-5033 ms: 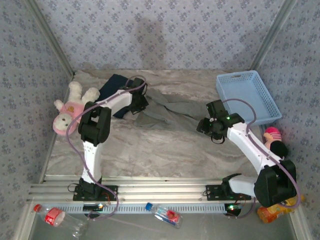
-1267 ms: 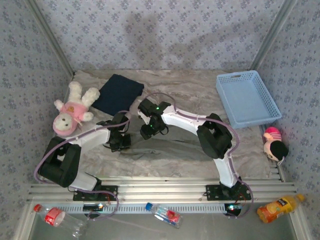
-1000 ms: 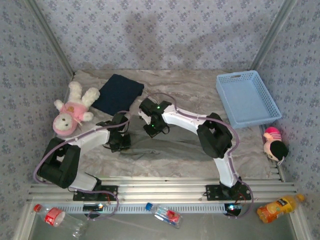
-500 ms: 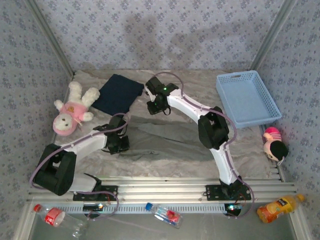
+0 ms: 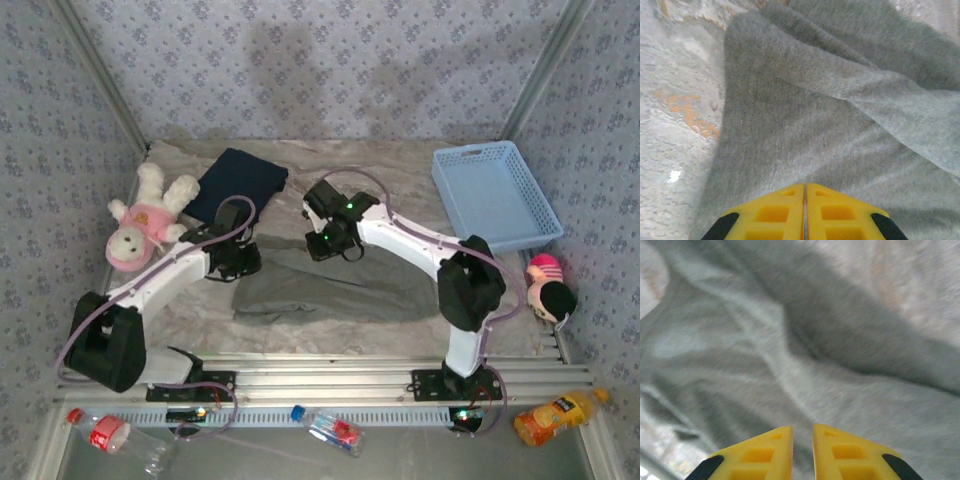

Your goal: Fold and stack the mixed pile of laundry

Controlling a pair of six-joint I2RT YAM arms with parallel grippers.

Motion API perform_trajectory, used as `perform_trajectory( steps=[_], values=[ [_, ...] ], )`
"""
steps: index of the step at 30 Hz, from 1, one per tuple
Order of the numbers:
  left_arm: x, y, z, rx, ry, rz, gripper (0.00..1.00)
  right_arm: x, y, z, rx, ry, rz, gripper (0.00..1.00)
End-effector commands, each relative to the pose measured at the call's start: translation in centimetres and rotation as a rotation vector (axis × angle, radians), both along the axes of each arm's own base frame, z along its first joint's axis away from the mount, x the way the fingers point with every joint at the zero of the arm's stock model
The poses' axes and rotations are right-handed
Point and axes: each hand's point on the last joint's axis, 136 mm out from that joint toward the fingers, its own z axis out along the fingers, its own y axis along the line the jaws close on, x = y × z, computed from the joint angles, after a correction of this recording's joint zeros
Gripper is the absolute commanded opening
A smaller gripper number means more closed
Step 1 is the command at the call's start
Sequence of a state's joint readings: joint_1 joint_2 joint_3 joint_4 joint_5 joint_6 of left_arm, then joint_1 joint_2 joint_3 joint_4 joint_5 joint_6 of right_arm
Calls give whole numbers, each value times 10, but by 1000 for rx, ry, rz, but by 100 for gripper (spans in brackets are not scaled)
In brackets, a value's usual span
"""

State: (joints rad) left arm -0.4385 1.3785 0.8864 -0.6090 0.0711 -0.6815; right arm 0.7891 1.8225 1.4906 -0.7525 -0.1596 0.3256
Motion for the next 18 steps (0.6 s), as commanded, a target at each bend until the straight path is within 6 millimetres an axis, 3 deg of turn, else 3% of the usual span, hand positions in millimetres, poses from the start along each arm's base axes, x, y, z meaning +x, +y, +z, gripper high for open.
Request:
perform_trajectory(
  steps=[1,4,7,13,18],
  values=[
    [0,-4,-23,-14,55,21,9,-28,32,-22,113,128,18,17],
    [-4,-5,-32,-4,86,20,8,-38,49,-41,95,157,51,16],
    [-13,0,-39,18,106,22,8,-34,55,-61,60,174,30,14],
    [-40,16,-70,68,179,47,8,18,36,-85,-98,40,-114,11],
    [-61,31,-94,138,248,42,6,72,8,-79,-178,-110,-241,10]
  ],
)
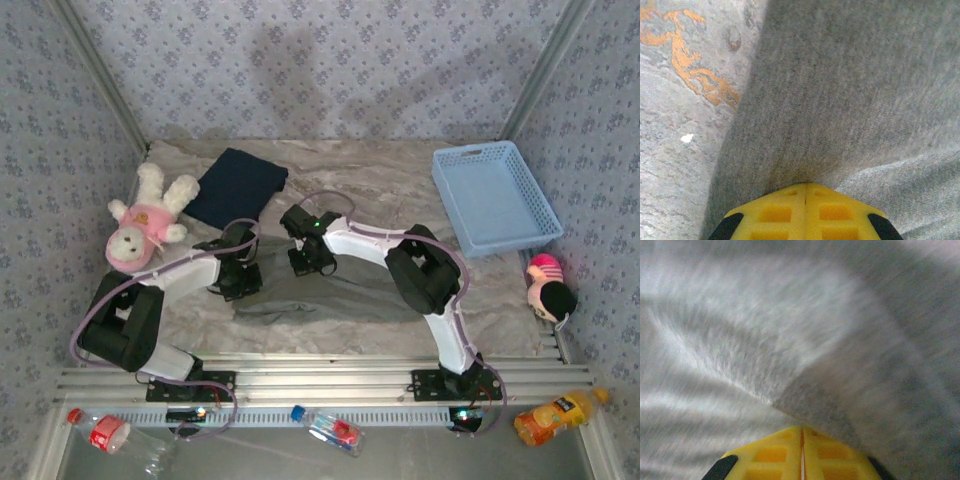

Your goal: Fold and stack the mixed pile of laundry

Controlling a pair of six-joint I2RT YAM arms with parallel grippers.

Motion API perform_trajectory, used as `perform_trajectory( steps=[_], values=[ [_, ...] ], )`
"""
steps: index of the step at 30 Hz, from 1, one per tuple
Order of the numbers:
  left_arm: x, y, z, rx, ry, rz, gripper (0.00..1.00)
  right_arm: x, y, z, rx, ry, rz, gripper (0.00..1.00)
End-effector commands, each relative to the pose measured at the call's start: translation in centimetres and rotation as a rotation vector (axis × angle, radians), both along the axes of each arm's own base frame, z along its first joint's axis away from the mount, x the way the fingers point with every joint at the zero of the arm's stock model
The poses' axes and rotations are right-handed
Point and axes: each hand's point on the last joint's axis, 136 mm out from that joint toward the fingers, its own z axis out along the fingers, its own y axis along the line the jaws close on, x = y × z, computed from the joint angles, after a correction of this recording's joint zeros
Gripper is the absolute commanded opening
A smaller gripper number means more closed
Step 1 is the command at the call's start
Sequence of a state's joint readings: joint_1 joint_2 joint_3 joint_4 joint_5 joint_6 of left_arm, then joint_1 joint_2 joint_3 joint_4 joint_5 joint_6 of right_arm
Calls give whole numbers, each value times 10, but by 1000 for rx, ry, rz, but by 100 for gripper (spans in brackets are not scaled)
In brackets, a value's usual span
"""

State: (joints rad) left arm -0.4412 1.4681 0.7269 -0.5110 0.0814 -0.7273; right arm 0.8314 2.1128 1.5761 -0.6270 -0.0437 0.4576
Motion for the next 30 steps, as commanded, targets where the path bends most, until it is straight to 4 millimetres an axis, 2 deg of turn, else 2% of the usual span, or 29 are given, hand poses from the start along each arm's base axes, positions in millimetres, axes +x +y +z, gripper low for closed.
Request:
perform_trajectory(
  steps=[1,4,7,11,14,15,17,19,21,22,24,27,30],
  values=[
    [-32,22,-32,107,114,-7,6,54,-29,12,-77,-148,-139,10],
    [-41,28,-39,133,144,-18,6,77,-45,10,-76,-160,-197,11],
    [-41,28,-36,129,142,-21,6,89,-56,10,-69,-141,-227,11],
    [-25,15,-11,84,103,-38,9,91,-58,41,-30,-182,-210,12],
    [1,-4,23,12,19,-47,14,73,-62,70,-4,-205,-192,14],
    [10,-11,36,-15,-17,-51,17,61,-65,77,-2,-202,-179,15],
    [27,-22,56,-61,-74,-53,20,38,-74,83,1,-173,-177,15],
    [43,-30,65,-81,-122,-55,22,14,-87,82,30,-140,-208,17],
    [56,-33,62,-73,-140,-56,22,-2,-95,72,80,-92,-238,19],
    [62,-34,58,-64,-136,-58,21,-4,-101,67,102,-81,-260,19],
    [72,-34,44,-34,-115,-66,19,-13,-122,47,72,-38,-310,19],
    [84,-30,22,11,-74,-69,15,-9,-149,36,63,-31,-379,20],
    [90,-26,7,42,-43,-64,15,3,-186,30,25,-54,-480,20]
  ],
)
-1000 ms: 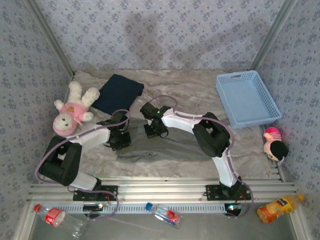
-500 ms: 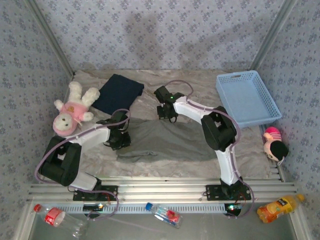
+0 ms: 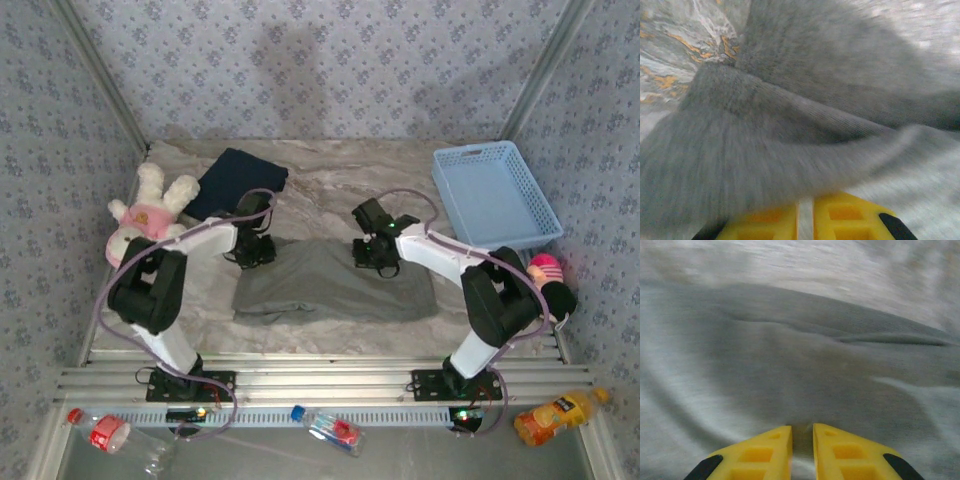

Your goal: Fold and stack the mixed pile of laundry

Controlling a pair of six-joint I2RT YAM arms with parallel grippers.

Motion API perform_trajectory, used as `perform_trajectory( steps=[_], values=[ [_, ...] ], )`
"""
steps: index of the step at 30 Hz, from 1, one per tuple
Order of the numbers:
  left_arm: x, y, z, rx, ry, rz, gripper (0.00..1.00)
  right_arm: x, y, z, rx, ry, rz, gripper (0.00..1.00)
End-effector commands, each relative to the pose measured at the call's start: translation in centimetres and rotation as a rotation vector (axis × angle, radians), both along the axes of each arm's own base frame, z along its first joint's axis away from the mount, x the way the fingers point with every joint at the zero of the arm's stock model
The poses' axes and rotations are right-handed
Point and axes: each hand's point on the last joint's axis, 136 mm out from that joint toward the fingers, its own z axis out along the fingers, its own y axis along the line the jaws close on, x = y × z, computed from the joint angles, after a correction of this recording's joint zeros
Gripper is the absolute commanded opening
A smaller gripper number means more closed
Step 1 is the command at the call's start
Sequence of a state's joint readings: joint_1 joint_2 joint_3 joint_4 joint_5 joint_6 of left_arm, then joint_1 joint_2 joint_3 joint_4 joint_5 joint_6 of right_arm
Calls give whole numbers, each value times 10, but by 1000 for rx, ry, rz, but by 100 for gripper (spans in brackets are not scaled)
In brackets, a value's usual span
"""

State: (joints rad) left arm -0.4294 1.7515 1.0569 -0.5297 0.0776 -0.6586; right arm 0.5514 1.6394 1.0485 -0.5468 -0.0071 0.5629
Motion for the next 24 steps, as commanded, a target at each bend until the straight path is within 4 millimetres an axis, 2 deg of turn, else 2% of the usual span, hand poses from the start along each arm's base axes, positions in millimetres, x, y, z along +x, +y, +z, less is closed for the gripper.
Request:
perform_trajectory(
  steps=[1,5,7,11,14,16,18,20,22,24],
  values=[
    [11,10,-6,59,1,-5,14,16,-34,1,-27,-42,-129,20],
    [11,23,-21,122,39,1,14,15,-95,-21,-136,3,-294,20],
    [10,27,-27,139,60,1,13,10,-119,-28,-177,25,-350,19],
    [7,33,-32,167,83,-7,13,-1,-145,-39,-163,60,-446,19],
    [7,33,-27,164,86,-14,14,0,-149,-33,-144,49,-457,20],
    [9,28,-20,142,82,-21,16,7,-142,-21,-97,22,-435,25],
    [12,20,-9,104,72,-36,20,17,-134,2,-62,-43,-383,36],
    [18,7,9,52,40,-57,29,16,-123,28,-7,-82,-343,53],
    [15,-2,26,26,38,-85,43,3,-118,45,36,-82,-319,68],
    [16,-11,44,3,11,-110,52,-14,-121,56,37,-82,-286,77]
  ],
)
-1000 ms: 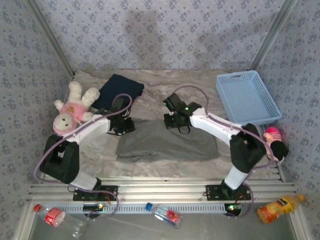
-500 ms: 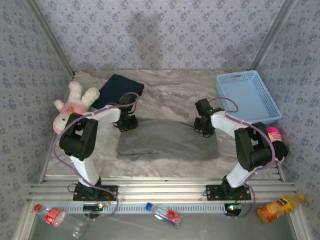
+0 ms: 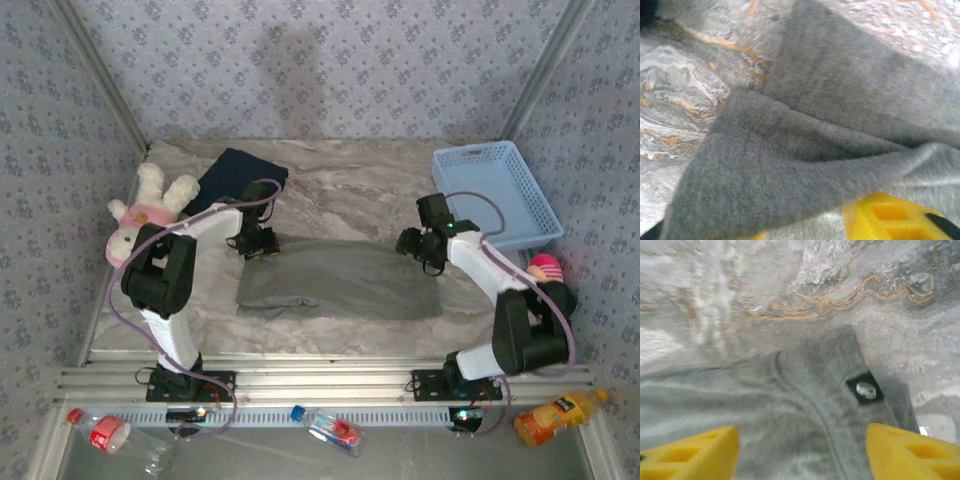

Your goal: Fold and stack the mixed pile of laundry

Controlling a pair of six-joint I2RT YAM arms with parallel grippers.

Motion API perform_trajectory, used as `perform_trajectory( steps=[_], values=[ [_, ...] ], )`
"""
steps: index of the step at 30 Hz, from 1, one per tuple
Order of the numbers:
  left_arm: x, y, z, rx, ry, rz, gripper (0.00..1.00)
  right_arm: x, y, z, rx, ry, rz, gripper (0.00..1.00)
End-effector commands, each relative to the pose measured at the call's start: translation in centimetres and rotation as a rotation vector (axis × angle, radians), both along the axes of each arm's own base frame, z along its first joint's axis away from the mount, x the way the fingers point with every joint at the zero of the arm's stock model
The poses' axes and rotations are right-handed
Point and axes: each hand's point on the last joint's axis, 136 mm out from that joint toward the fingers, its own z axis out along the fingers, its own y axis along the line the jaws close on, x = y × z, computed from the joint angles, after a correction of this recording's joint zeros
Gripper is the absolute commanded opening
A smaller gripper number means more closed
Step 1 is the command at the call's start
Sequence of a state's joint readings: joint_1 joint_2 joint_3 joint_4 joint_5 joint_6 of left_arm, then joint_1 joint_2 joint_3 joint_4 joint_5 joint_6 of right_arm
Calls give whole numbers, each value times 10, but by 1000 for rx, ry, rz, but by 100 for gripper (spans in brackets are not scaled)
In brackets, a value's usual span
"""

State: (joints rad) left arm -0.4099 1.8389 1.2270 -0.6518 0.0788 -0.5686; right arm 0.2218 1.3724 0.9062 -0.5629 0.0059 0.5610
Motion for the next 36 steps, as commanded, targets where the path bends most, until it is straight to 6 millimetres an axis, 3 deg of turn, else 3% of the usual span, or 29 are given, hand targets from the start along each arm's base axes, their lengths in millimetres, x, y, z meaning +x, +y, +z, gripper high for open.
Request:
perform_trajectory(
  steps=[1,5,8,13,18,23,29,33,36],
  values=[
    [-8,-13,40,-38,-23,-57,55,-33,-7,24,5,25,44,78],
    [-14,-23,59,-73,-49,-78,60,-72,-27,20,10,66,-5,82],
    [-23,-24,60,-101,-48,-67,61,-99,-32,7,56,100,-65,95],
    [-35,-20,56,-116,-43,-40,61,-120,-25,-24,165,132,-173,98],
    [-44,-16,53,-122,-41,-22,61,-111,-19,-46,244,106,-246,96],
    [-55,-10,43,-117,-24,2,61,-96,-17,-65,299,81,-333,88],
    [-69,5,16,-57,5,-7,60,-73,-24,-64,245,45,-352,70],
    [-86,18,-10,2,63,-26,59,-67,-23,-68,211,65,-304,47],
    [-97,21,-26,8,99,-30,59,-67,-26,-68,165,74,-266,42]
  ],
)
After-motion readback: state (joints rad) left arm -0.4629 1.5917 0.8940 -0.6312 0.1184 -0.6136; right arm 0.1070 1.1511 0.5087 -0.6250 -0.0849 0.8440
